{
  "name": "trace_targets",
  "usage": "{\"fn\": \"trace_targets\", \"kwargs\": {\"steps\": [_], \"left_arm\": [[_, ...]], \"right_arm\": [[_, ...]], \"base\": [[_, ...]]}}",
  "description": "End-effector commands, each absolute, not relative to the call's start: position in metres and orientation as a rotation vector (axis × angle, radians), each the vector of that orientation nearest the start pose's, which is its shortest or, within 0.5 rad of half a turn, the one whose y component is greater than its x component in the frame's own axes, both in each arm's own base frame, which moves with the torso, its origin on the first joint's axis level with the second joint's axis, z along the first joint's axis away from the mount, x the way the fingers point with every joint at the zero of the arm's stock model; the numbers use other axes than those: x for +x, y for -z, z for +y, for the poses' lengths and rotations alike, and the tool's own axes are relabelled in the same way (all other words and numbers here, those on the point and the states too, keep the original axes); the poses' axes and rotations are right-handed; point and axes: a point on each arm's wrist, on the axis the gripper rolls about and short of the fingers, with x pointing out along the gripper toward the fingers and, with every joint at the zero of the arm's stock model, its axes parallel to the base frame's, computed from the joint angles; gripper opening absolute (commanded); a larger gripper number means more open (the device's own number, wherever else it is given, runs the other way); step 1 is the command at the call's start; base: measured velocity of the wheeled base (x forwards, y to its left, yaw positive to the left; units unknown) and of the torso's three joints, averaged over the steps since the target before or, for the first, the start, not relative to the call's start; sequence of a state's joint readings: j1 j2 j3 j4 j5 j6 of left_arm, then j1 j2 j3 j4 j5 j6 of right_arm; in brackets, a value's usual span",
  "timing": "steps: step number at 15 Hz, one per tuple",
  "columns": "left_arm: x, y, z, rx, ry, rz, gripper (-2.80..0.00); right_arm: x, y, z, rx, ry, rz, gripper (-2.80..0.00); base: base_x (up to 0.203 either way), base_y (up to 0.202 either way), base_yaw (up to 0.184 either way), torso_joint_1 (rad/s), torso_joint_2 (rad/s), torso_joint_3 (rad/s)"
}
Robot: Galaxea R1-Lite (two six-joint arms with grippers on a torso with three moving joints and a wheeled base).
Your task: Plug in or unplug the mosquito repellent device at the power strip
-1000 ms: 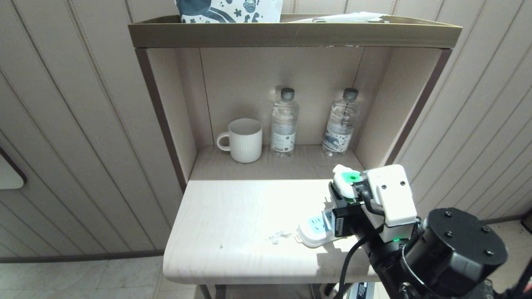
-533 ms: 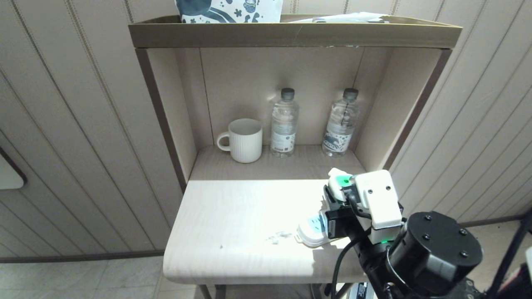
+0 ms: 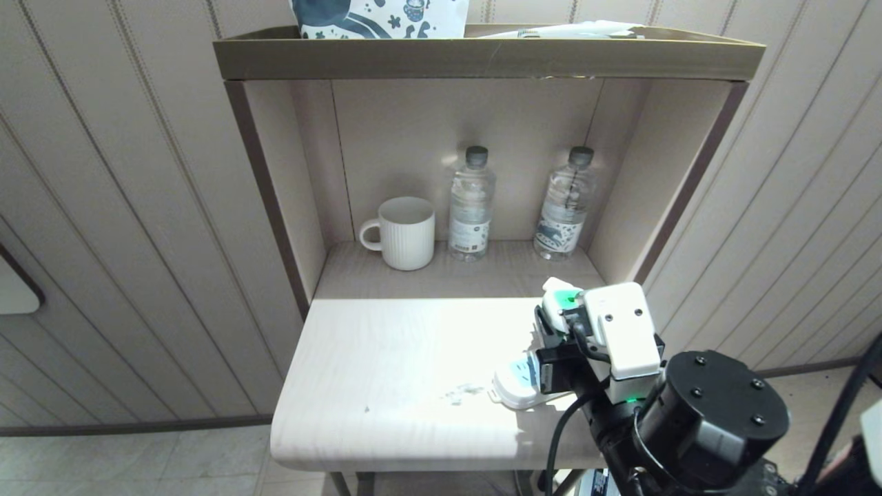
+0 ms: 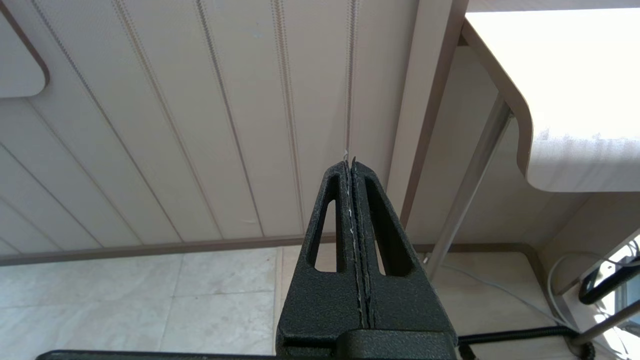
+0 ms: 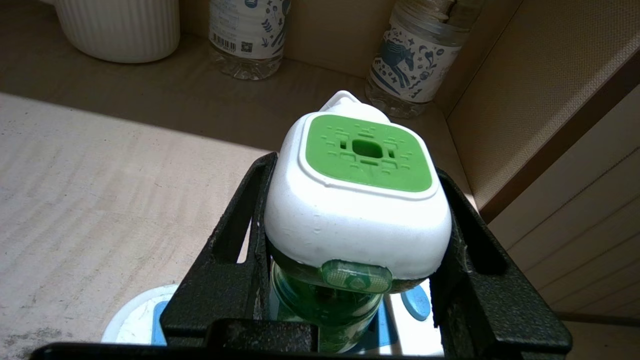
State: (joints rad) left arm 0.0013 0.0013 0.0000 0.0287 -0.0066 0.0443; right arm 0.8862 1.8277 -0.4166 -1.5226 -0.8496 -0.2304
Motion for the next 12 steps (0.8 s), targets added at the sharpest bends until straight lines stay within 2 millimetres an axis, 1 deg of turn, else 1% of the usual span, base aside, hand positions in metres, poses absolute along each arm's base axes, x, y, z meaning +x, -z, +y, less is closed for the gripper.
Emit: {"fn": "trace_targets", "kwargs": {"steps": [1,11,12], "left_arm": [[-0.0227,-0.0725,-0.0002,0.044,0.006,0.031,-2.8],[-0.0227,-0.0725,-0.0002,0.044,0.007,0.031,-2.8],[-0.0227,-0.0725,-0.0002,0.043,0.007,0.031,-2.8]], "right_arm": [[0.1837,-0.1453,0.1984,-0.107,-0.02,-0.105,-2.8],[0.1838,-0.1404,0.1976,-0.104,-0.008,-0.089,-2.8],[0.1839,-0.1401,0.1976,-0.103,-0.006,-0.089,0.0]], "base": [[0.0,0.0,0.0,0.0,0.0,0.0],[0.0,0.0,0.0,0.0,0.0,0.0],[0.0,0.0,0.0,0.0,0.0,0.0]]}}
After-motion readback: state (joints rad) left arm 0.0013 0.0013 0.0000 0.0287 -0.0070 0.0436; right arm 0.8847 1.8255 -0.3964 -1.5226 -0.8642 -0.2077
